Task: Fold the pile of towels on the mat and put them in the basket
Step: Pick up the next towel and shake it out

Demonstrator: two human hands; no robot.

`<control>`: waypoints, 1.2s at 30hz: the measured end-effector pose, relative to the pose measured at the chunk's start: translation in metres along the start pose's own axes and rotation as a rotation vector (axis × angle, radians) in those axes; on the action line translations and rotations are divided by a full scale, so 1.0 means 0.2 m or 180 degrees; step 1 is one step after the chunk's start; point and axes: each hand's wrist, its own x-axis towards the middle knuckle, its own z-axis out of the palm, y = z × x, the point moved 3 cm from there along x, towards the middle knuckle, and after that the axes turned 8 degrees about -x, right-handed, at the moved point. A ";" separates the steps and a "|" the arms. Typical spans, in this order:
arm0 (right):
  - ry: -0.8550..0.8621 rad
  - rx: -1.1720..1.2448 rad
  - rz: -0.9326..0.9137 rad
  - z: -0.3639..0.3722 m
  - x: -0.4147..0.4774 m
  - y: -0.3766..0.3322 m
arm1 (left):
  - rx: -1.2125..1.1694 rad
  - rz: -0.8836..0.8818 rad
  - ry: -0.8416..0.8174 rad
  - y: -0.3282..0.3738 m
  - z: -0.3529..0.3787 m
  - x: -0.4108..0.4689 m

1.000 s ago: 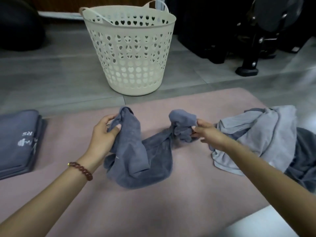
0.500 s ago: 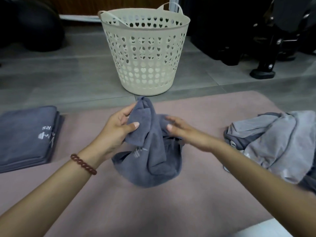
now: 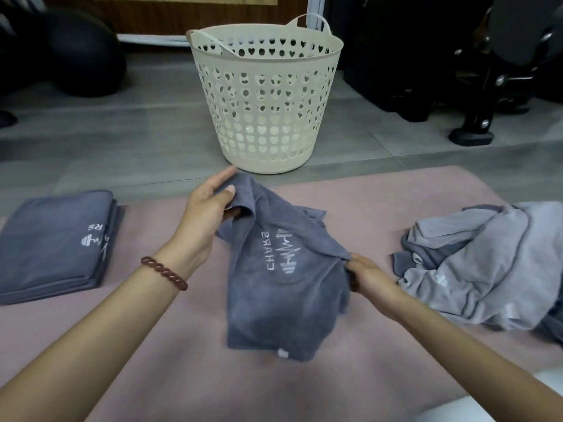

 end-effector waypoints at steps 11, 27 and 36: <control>-0.1445 -0.0953 -0.0860 0.35 -0.21 -0.18 | 0.2004 -0.1001 -0.2928 -0.50 0.08 -0.27; -0.0268 0.0560 0.0365 0.17 0.44 -0.07 | 0.2448 0.0361 -0.1013 -0.58 -0.34 -0.14; -0.2530 -0.2399 0.1152 0.03 -0.12 0.17 | 0.4375 0.0445 0.0317 -0.44 -0.54 0.01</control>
